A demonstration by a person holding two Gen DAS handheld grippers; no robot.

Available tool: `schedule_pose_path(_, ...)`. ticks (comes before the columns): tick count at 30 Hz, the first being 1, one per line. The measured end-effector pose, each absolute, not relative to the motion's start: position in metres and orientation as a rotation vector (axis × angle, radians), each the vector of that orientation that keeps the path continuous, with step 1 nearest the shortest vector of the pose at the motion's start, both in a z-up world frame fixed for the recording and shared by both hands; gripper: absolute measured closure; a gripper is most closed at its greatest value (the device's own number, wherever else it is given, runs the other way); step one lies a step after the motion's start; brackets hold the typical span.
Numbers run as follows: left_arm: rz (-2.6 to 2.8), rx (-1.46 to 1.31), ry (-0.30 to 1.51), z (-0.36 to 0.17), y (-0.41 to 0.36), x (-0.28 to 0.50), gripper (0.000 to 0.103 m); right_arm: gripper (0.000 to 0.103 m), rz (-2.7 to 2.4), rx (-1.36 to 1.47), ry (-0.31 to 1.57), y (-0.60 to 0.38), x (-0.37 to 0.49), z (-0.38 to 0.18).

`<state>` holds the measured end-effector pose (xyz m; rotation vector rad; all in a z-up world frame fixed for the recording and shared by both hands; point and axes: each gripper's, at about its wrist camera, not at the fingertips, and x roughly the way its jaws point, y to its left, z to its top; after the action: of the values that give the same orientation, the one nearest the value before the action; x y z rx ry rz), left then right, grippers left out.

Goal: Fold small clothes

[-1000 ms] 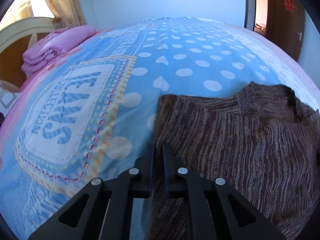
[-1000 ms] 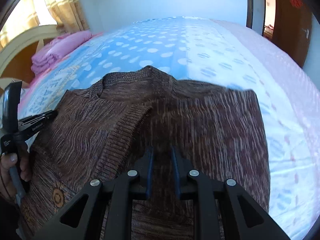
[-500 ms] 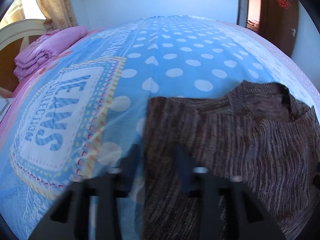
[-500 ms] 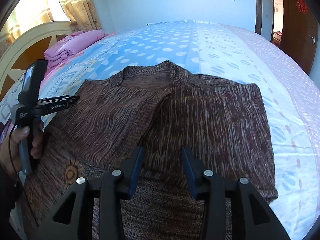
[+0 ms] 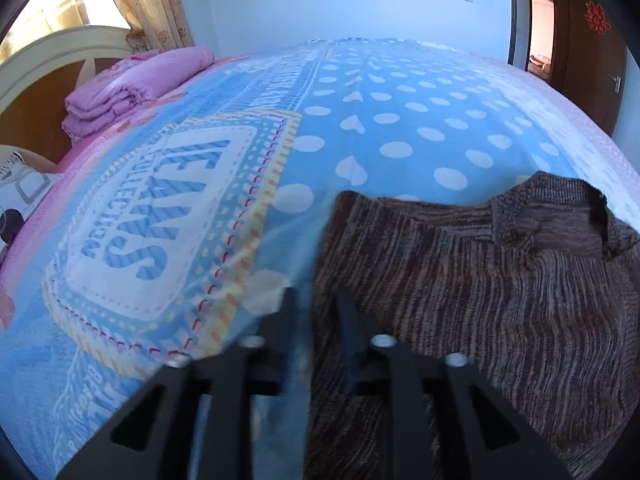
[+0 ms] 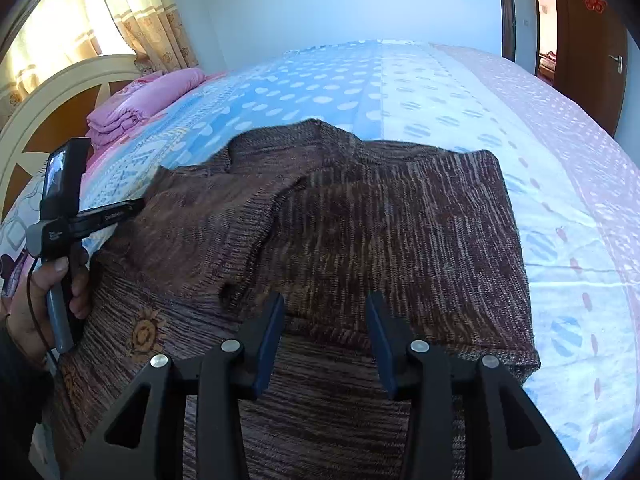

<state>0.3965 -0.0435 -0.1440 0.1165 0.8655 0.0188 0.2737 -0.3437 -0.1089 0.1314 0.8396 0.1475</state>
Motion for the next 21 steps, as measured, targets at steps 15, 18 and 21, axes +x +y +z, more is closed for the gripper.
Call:
schedule_pose_path(15, 0.148, 0.279, 0.871, -0.147, -0.034, 0.353, 0.013, 0.059, 0.359, -0.004, 0.900, -0.283, 0.287, -0.116)
schedule_pose_path(18, 0.126, 0.283, 0.851, -0.150, -0.026, 0.348, 0.010, 0.059, 0.262, -0.026, 0.832, -0.310, 0.273, -0.103)
schedule_pose_path(21, 0.121, 0.203, 0.875, -0.151, -0.010, 0.350, 0.003, 0.059, 0.127, 0.044, 0.836, -0.358, 0.273, -0.105)
